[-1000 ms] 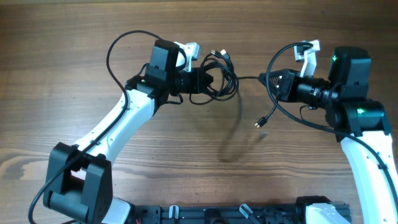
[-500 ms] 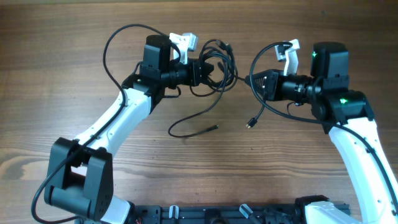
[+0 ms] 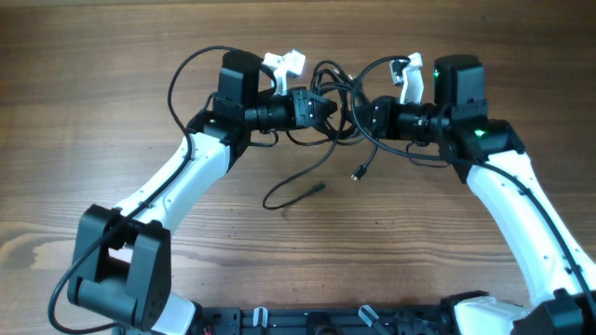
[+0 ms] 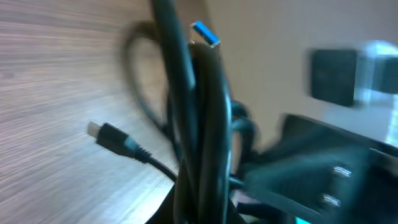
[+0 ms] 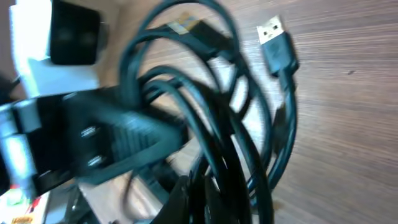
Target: Untangle cables
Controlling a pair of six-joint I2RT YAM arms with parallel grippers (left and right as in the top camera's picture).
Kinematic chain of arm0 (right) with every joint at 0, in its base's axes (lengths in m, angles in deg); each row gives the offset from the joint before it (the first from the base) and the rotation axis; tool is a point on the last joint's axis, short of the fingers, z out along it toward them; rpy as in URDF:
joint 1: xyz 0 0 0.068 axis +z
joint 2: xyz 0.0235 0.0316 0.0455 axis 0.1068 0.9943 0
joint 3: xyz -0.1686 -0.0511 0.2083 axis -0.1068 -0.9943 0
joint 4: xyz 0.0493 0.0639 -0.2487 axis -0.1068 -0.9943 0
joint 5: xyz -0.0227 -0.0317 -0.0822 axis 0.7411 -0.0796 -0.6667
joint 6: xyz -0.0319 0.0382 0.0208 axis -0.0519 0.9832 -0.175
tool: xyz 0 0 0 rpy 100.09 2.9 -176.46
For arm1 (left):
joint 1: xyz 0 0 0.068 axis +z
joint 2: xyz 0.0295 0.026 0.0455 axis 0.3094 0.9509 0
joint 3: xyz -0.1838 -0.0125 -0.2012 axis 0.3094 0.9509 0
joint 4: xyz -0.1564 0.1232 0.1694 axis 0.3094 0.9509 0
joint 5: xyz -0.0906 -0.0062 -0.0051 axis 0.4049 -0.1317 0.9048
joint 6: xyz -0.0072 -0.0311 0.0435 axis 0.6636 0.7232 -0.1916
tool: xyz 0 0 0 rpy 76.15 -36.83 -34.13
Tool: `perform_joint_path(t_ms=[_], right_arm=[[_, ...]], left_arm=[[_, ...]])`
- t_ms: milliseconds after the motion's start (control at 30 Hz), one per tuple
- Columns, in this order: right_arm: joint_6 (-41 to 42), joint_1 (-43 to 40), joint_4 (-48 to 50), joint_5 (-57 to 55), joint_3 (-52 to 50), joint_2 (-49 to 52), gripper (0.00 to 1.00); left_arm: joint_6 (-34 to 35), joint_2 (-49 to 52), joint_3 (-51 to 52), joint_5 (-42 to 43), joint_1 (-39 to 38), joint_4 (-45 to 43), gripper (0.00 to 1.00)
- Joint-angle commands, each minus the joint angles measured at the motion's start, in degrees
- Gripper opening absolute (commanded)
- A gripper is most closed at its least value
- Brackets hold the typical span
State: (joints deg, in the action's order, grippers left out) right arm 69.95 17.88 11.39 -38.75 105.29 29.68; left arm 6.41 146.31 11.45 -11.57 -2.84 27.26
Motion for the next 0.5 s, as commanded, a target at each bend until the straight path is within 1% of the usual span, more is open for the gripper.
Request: perform_joint_path(t_ms=[0,133,233,300,400,467], right_arm=[[1.27,0.52,1.01,-2.82,1.49,1.7,0.04],[1.38,0.52,1.44,-3.61,1.49,2.32,0.04],[2.23,0.5,1.73,-3.61,1.49,2.4,0.06],[2.8,0.48,2.14,-3.54,1.51,2.38,0.09],[2.82,-0.33,2.14,-3.17,1.55,2.32,0.18],[2.93,-1.73,0.7,-3.85,1.55,2.23,0.21]], left_arm=[[1.01,0.2,0.04,15.17,-1.14,-6.1,0.04],[2.49,0.2,0.04,22.47,-1.16,-13.03,0.04],[2.4,0.2,0.04,23.93,-1.14,-13.88,0.04],[1.95,0.2,0.04,23.69,-0.9,-13.88,0.04],[1.81,0.22,0.04,22.14,-0.04,-13.51,0.04],[2.01,0.2,0.04,22.38,1.03,-13.53,0.04]])
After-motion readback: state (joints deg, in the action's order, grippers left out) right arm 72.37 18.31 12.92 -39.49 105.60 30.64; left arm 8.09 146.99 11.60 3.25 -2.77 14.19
